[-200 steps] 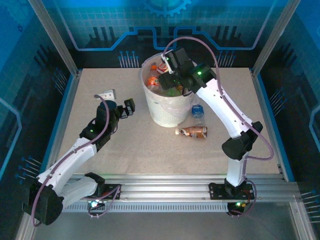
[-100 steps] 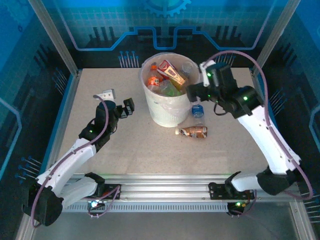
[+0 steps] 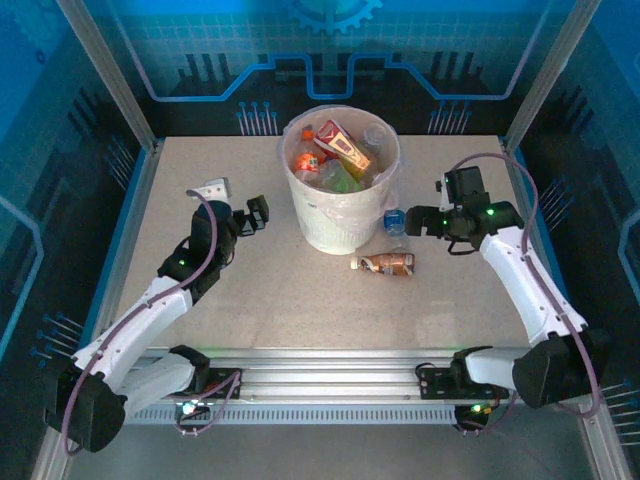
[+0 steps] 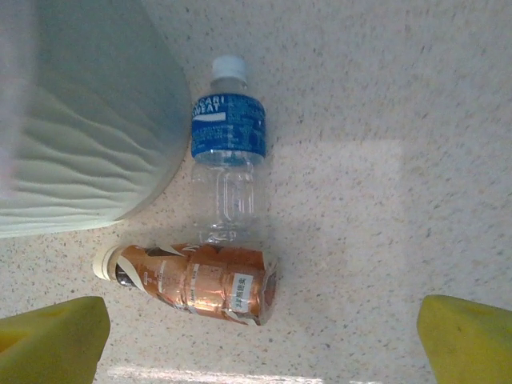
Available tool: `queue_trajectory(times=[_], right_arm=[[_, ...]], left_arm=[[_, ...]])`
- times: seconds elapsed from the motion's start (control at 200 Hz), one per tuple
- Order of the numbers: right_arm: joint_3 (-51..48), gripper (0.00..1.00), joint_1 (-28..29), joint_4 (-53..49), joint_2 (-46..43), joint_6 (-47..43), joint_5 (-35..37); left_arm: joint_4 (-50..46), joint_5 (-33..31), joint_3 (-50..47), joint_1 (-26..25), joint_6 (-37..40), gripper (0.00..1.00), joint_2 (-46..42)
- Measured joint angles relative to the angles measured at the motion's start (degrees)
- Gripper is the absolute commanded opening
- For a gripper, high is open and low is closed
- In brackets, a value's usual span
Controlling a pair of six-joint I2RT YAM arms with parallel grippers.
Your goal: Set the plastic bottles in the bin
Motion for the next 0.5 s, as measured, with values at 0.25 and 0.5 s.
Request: queue_trajectory(times=[0.25, 0.5], right_arm=[[-1.57, 0.95, -2.64, 6.86, 10.78, 0.57, -6.58], [-0.44, 0.92, -3.5, 10.82, 20.17, 0.48, -9.7]], left_arm=[[0.44, 0.0, 0.0, 0.0, 0.0, 0.99, 0.76], [0.48, 0.0, 0.0, 0.0, 0.0, 0.99, 1.29]])
